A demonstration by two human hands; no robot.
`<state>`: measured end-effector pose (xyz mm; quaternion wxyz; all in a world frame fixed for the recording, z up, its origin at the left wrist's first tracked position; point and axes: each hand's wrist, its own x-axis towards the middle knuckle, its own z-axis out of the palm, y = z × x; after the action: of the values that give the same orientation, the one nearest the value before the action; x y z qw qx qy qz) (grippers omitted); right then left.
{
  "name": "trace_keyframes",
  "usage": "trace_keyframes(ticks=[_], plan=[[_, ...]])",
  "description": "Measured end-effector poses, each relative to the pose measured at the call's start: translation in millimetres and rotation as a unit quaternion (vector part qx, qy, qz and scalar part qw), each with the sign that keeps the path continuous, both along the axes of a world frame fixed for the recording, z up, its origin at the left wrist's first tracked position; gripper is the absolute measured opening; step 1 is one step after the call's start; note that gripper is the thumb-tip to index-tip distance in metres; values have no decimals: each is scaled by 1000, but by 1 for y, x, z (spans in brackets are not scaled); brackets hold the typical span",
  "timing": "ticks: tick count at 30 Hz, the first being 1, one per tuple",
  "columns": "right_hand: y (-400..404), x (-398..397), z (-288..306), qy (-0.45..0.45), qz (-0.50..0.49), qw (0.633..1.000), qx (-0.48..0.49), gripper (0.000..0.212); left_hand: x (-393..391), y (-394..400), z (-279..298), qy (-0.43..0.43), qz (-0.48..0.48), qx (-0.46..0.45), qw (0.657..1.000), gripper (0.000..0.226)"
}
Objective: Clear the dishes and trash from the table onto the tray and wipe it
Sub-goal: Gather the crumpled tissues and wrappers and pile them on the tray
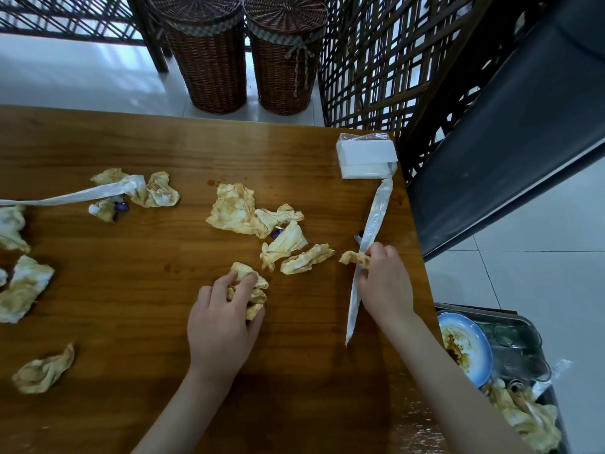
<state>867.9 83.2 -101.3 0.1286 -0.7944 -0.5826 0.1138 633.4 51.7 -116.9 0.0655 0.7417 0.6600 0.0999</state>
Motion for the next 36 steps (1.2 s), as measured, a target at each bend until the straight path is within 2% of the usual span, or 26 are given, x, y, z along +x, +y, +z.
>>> trace_keyframes(ticks=[4, 9, 12, 17, 26, 29, 33, 36], plan=[[-3, 0, -1, -49, 5, 999, 17, 22, 1, 0, 1, 3, -1, 1, 1000, 55], [-7, -1, 6, -65, -13, 996, 62, 19, 2, -2, 7, -22, -6, -6, 1000, 55], [1, -14, 13, -44, 29, 995, 86, 18, 3, -2, 10, -43, -14, -9, 999, 55], [20, -43, 18, 2, 121, 991, 58, 25, -2, 6, 14, -43, -28, -1, 999, 51], [52, -85, 7, 7, 165, 983, 80, 29, -29, 32, 28, -41, 19, 31, 999, 45], [51, -90, 3, -13, 185, 979, 86, 44, -33, 39, 32, -36, 28, 42, 998, 43], [50, -89, 1, -63, 217, 974, 4, 81, -36, 47, 33, -34, 27, 55, 998, 41], [47, -86, -3, -103, 221, 970, -6, 73, -36, 50, 33, -38, 31, 68, 997, 40]])
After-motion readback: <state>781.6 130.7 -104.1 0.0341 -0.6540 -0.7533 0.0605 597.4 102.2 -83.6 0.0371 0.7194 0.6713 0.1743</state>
